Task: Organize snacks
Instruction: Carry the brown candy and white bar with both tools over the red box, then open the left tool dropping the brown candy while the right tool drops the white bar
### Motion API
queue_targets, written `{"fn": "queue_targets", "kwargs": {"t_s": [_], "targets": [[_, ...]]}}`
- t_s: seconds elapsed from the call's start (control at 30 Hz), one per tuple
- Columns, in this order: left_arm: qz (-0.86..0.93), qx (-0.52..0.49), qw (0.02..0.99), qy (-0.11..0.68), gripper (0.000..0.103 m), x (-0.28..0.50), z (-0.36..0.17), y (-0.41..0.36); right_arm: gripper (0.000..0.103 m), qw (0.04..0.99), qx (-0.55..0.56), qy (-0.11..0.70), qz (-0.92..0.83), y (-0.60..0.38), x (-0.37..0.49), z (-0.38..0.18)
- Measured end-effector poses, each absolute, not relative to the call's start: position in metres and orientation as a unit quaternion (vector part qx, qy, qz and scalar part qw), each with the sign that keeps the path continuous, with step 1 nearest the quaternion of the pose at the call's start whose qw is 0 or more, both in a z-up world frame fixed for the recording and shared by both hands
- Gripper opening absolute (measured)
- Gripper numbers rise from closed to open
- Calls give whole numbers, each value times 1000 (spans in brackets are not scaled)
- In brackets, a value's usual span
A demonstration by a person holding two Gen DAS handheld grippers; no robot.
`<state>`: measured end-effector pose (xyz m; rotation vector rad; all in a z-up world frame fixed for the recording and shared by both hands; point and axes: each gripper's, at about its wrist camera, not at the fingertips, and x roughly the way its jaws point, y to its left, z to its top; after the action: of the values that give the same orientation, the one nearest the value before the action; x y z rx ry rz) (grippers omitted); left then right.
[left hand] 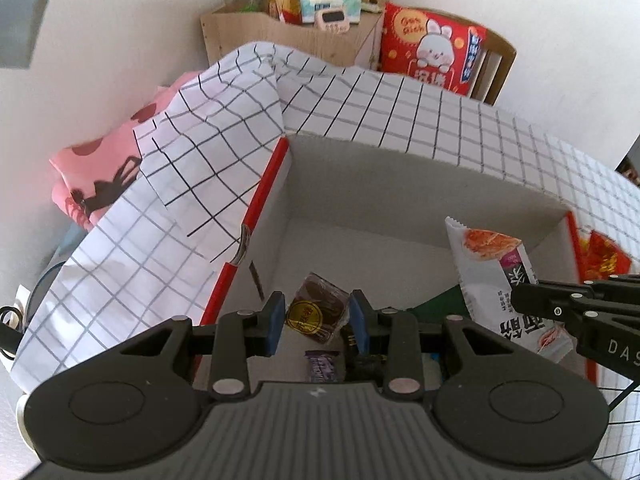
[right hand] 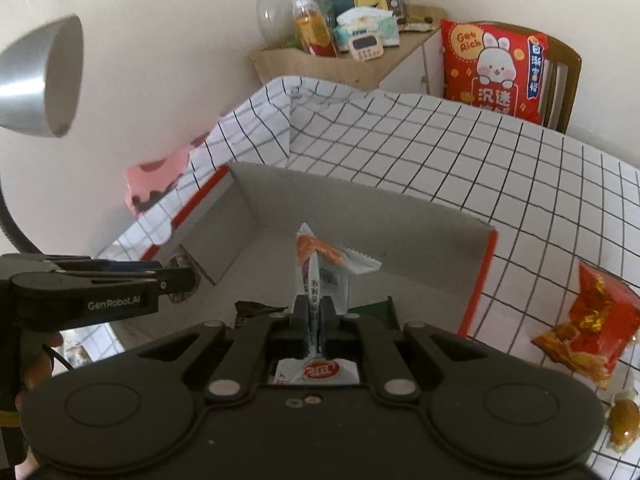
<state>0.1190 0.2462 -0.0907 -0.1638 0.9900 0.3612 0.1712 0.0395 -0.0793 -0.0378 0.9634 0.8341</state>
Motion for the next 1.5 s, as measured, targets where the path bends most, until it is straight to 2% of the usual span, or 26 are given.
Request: {"fn": "queue_targets", "kwargs": {"t_s": [0.53,0.7,0.9,0.97,1.03,1.5], "targets": [[168,-51,826,536,35,144,-132,244,5,786,-62,473,393,74,173,-111],[168,-60,822,541,35,144,-137,245,16,784,-62,476,394,73,170,-111],[168,-72,826,533,37,138,-134,245,22,782,-59,481,391,68,166,-110],[170,-76,829,527,46,134,-130,243,25,783,-61,481,391,67,163,-109],[171,-82,833,519,50,130,-126,243,27,784,-61,478,390,66,161,-107],[147,-82,872,460,51,95,-83,219,44,801,-32,445,398,33,144,-71]]}}
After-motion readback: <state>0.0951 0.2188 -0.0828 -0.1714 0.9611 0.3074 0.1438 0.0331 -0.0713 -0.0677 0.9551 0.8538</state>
